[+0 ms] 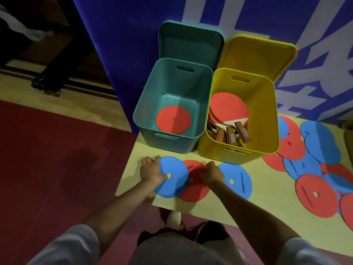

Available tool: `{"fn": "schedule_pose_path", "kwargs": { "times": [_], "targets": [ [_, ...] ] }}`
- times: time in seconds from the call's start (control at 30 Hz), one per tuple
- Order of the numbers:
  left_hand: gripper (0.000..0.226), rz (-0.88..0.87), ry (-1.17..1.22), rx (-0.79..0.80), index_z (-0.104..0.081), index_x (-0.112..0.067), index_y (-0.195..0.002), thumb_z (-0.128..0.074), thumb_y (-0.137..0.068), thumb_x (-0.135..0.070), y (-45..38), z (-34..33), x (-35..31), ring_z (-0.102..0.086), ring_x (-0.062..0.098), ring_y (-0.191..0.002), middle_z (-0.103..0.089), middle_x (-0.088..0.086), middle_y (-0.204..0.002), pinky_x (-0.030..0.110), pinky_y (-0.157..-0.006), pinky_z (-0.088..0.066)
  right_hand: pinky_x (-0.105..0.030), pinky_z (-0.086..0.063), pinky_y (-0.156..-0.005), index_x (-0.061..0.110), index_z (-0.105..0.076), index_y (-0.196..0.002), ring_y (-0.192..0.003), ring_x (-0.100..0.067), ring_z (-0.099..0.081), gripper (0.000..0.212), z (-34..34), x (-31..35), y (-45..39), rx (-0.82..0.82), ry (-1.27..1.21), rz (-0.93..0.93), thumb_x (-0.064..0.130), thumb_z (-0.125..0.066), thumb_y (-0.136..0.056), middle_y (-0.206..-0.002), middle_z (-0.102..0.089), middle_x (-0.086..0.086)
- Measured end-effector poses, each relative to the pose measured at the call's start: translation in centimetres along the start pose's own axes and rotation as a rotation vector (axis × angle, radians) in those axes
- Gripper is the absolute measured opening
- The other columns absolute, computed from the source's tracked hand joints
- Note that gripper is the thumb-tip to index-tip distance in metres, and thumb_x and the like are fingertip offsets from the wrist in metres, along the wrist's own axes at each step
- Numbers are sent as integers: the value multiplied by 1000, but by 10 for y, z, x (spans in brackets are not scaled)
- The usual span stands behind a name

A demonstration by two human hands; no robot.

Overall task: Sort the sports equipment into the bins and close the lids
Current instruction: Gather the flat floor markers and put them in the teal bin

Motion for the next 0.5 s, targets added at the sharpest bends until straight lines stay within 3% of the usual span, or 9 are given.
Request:
{"fn": "schedule_pose_path", "kwargs": {
  "times": [0.1, 0.2, 0.3, 0.4, 0.5],
  "targets": [
    [51, -105, 160, -5, -40, -25, -140, -55, -91, -23, 1, 10, -11, -53, 31, -105, -43, 12, -129, 35, -85, -45, -29, -39, -70, 13, -60, -103, -97, -34, -60, 21, 10, 11, 10, -39, -184, 210, 24, -54, -86, -104, -63, -13],
    [45, -240, 338, 26, -43, -24, -138, -47, -95, -13, 7, 33, -26, -57, 30, -104, -54, 10, -128, 34, -81, -45, -30, -33, -67, 11, -55, -105, -93, -31, -58, 16, 35, 26, 35, -75, -282, 408, 19, -54, -91, -100, -63, -10],
    [41, -450, 483, 44, -51, -27, -131, -49, -94, -9, 25, 85, -50, -55, 17, -115, -59, -4, -127, 30, -93, -44, -33, -45, -71, 17, -55, -110, -88, -24, -61, 19, 71, 45, 59, -73, -282, 572, 26, -54, -94, -98, -66, -3],
    [41, -649, 584, 97, -58, -33, -123, -50, -92, -8, 56, 141, -81, -48, -3, -122, -57, -20, -127, 15, -103, -34, -38, -50, -72, 23, -55, -103, -81, -14, -62, 18, 110, 61, 85, -79, -330, 713, 35, -51, -91, -89, -66, 5],
    [46, -666, 735, 44, -60, -51, -110, -51, -83, -15, 66, 190, -94, -50, -6, -120, -59, -30, -120, 10, -101, -35, -30, -50, -74, 22, -58, -99, -81, -5, -61, 8, 157, 75, 98, -178, -461, 779, 24, -57, -91, -87, -65, 8]
  ]
}}
Point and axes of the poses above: each hand's wrist, its own y-axis away from the middle knuckle, its own z-axis out of the back of the hand, x = y × z, the point moved 9 cm from there along -y, towards the middle knuckle
